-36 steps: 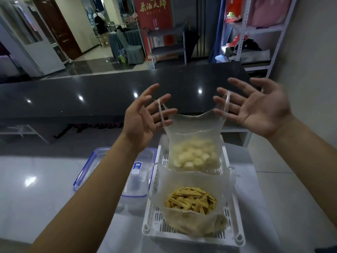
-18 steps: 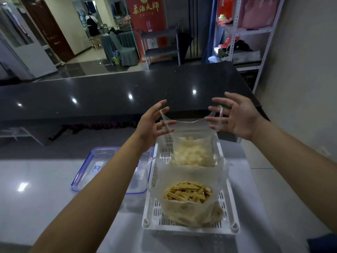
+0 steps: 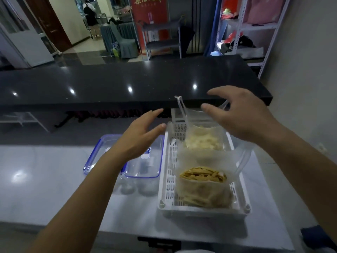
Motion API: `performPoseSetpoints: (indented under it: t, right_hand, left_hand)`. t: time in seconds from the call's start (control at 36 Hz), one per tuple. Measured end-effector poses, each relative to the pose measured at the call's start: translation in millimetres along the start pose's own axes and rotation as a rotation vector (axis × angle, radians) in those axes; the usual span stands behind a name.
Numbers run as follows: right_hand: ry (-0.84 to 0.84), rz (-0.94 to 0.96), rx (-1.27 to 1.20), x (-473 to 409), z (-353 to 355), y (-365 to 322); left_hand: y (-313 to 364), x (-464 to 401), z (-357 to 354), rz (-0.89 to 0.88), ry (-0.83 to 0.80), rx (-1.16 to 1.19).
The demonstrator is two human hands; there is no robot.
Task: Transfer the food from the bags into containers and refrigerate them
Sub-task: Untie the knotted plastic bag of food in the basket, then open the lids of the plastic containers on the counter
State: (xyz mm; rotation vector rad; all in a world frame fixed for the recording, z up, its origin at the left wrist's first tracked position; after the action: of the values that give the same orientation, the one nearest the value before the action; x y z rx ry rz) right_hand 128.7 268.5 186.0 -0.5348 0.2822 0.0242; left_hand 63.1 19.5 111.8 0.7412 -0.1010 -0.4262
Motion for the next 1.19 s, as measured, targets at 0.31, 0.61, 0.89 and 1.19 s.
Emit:
performPoseSetpoints:
  t: [0.31,0.61,0.89,1.19]
  right_hand:
    - [-0.252,0.256,-0.027,99,-120,-151]
    - [-0.555,-0.07,-0.087,181,-278,-162]
    - [-0.536,-0.146,-0.051,194,-294,-189]
    - [-0.545,-0.149,0.251,70,-342,-182]
  left_hand:
    - [-117,130,24,0.188,0.002,-0.283]
    - [-236,273,34,0.399,-0.126,-0.16]
    - [-258,276,50,0.341,-0.151,0.04]
    - [-286,147,83,0.398,-0.052,0.375]
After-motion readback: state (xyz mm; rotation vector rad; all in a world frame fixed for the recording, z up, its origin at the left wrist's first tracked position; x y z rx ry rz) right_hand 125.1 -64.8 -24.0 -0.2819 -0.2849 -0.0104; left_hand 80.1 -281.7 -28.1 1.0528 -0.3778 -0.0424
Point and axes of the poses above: each hand's wrist, its own x-axis away from the middle knuckle, its own z-axis out of the back of the hand, y = z × x, the point moved 5 cm from there along -x, towards the middle knuckle, and after that the axes turned 2 degrees about -y, right-handed, at the moved point
